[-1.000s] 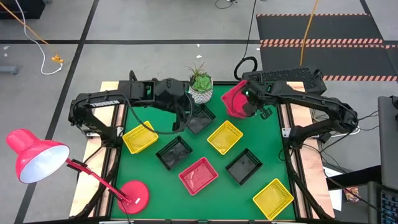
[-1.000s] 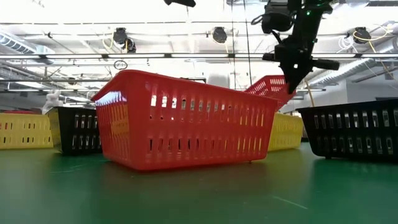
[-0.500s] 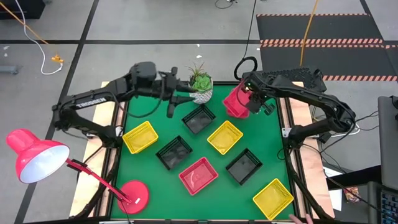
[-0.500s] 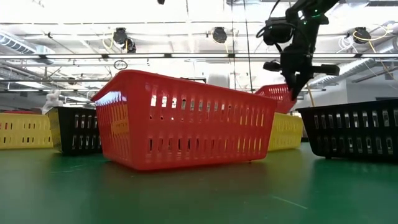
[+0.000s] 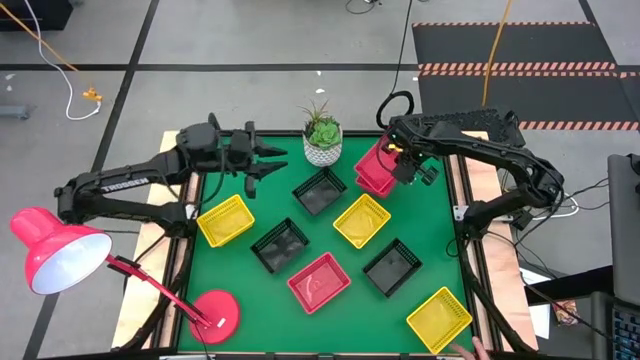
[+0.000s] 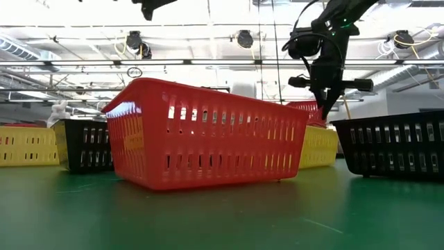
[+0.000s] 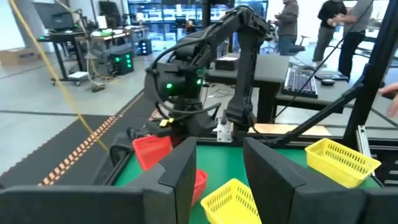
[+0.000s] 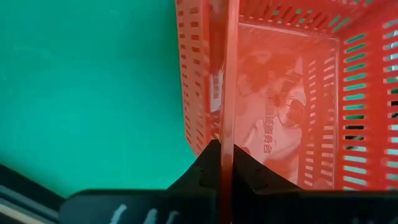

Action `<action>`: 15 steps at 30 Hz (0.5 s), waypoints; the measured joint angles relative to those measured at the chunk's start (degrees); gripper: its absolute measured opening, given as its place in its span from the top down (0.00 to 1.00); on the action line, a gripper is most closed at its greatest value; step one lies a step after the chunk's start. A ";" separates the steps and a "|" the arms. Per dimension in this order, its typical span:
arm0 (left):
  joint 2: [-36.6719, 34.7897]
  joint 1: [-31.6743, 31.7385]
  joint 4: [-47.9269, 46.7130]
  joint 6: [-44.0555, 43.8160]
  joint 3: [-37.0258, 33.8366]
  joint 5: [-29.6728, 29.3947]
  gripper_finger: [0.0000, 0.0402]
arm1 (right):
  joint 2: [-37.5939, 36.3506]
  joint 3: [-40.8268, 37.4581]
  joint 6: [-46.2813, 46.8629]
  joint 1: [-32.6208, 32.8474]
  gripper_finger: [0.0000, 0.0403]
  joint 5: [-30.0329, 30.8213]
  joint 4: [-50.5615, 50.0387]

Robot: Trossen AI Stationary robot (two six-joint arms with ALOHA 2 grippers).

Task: Stack baskets by color
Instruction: Stack the top left orange bin on the top right orange bin

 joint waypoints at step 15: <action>-3.63 -1.12 -3.84 -5.91 -4.86 -6.68 0.67 | -1.19 -0.06 12.97 0.02 1.00 -3.01 -1.58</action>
